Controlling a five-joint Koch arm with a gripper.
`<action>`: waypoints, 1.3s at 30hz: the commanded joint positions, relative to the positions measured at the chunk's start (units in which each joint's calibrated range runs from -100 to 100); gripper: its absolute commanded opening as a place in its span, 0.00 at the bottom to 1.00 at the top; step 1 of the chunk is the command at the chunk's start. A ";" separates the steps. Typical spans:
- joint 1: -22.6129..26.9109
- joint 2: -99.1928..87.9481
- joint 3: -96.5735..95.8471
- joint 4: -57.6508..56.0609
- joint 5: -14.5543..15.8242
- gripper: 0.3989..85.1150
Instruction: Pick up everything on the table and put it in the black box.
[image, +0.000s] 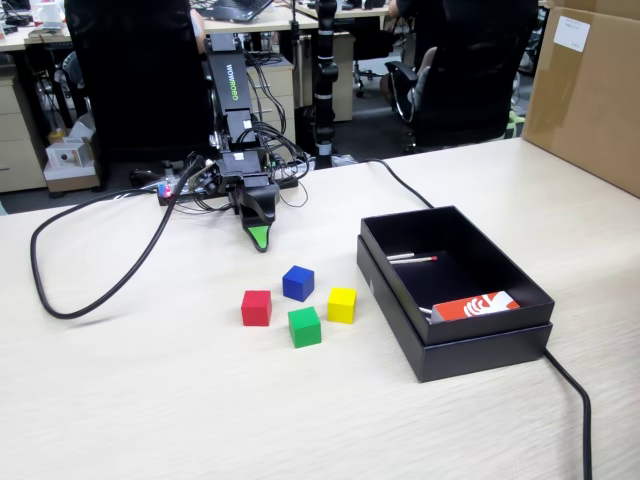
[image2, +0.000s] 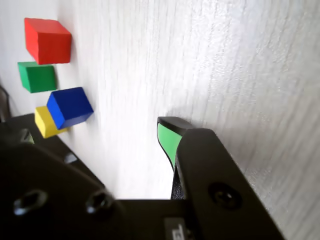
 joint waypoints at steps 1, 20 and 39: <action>0.00 0.99 9.75 -14.83 0.63 0.56; 2.20 51.25 62.24 -41.79 1.95 0.53; 2.78 75.46 77.02 -45.50 3.42 0.16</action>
